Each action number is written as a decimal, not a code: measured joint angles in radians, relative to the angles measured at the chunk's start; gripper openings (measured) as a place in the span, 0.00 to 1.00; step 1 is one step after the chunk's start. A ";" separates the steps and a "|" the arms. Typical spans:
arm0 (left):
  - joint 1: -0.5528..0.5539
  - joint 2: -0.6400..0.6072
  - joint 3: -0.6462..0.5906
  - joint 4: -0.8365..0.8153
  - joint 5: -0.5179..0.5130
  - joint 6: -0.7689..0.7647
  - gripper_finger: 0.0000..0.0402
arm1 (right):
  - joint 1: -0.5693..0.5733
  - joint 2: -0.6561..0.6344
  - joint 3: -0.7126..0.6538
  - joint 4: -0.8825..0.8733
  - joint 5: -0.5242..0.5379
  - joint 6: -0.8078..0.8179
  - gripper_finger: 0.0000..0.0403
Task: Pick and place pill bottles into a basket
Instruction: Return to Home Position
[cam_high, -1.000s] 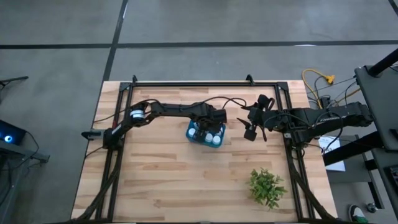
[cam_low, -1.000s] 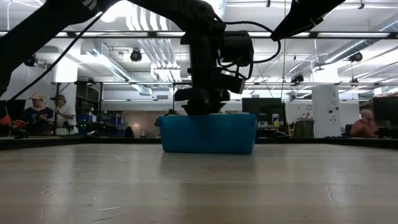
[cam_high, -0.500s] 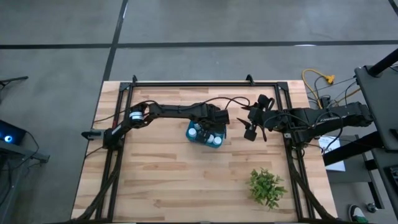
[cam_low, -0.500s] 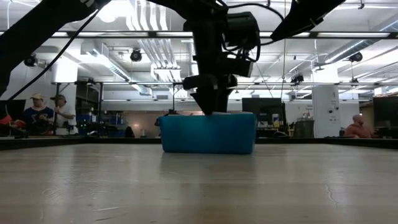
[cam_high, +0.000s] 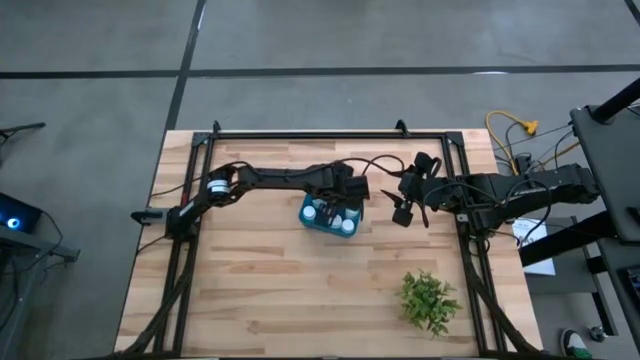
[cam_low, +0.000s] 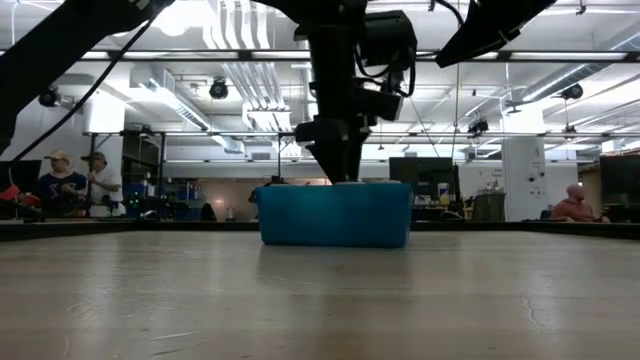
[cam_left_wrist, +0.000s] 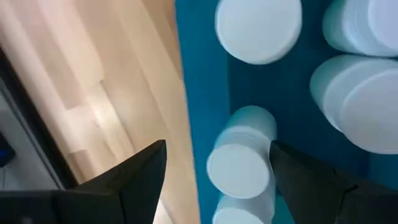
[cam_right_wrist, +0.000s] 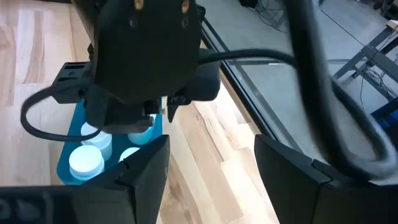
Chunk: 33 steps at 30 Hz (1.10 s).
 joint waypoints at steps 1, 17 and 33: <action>0.000 -0.002 0.004 0.001 -0.003 0.000 0.66 | 0.000 0.000 0.000 0.000 0.000 0.001 0.56; -0.052 -0.170 0.020 -0.006 0.005 -0.062 0.66 | 0.000 0.000 -0.008 0.023 0.000 -0.001 0.56; -0.152 -0.442 -0.080 0.008 0.058 -0.158 0.66 | 0.000 -0.003 -0.079 0.300 -0.247 -0.134 0.56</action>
